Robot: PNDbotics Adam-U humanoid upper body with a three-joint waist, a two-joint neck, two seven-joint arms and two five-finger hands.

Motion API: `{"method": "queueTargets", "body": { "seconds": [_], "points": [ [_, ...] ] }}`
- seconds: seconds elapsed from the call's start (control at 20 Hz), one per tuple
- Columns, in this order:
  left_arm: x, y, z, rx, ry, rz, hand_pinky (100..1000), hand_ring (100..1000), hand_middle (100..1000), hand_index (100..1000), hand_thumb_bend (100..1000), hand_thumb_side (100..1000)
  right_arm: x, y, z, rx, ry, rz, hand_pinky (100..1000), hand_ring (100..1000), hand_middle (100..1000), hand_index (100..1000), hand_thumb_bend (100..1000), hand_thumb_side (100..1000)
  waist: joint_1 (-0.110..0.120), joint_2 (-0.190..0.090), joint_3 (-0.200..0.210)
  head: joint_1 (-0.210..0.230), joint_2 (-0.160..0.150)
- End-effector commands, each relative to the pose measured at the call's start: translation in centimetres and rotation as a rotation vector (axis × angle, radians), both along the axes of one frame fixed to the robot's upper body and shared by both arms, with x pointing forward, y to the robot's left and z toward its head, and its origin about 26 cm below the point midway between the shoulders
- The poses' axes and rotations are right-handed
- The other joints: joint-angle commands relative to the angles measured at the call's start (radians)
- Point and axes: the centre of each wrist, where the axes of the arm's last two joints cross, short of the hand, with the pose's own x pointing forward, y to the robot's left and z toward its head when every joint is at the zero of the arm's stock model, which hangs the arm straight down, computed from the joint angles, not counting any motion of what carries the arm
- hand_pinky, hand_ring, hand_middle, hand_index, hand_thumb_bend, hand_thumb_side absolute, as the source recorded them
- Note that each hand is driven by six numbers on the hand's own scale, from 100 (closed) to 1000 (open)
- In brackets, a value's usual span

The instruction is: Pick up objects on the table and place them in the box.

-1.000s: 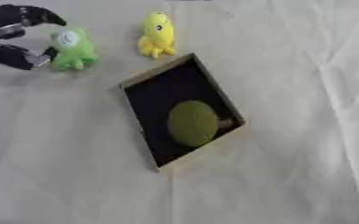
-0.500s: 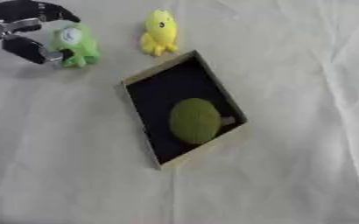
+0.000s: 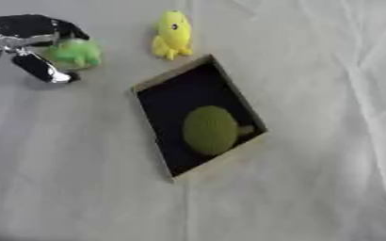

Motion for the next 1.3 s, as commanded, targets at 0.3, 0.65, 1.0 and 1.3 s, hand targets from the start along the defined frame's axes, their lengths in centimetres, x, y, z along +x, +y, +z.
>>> {"method": "queueTargets", "body": {
  "seconds": [0.3,0.65,1.0,1.3],
  "points": [
    [0.2,0.0,0.9,-0.050,-0.027,0.052,924,890,792,929,163,264,-0.4,0.0,0.7,-0.004,-0.010,0.010,901,867,625,774,100,530,-0.003,-0.021,-0.002,0.010,-0.005],
    [0.0,-0.4,2.1,-0.133,-0.051,0.065,889,850,770,913,100,271,-0.4,-0.1,0.6,0.002,-0.002,0.008,901,867,623,773,100,531,-0.002,-0.022,-0.002,0.011,-0.005],
    [-0.9,-1.2,4.7,-0.164,-0.129,0.016,834,798,741,885,100,253,-0.4,-0.1,0.6,0.002,-0.002,0.007,902,867,622,773,100,531,-0.001,-0.024,-0.001,0.007,-0.009],
    [-2.3,-4.5,6.6,-0.124,-0.200,-0.186,822,788,729,875,100,244,-0.4,-0.1,0.7,0.003,-0.006,0.010,902,867,623,773,100,531,0.000,-0.026,-0.003,0.008,-0.014]
  ]
}}
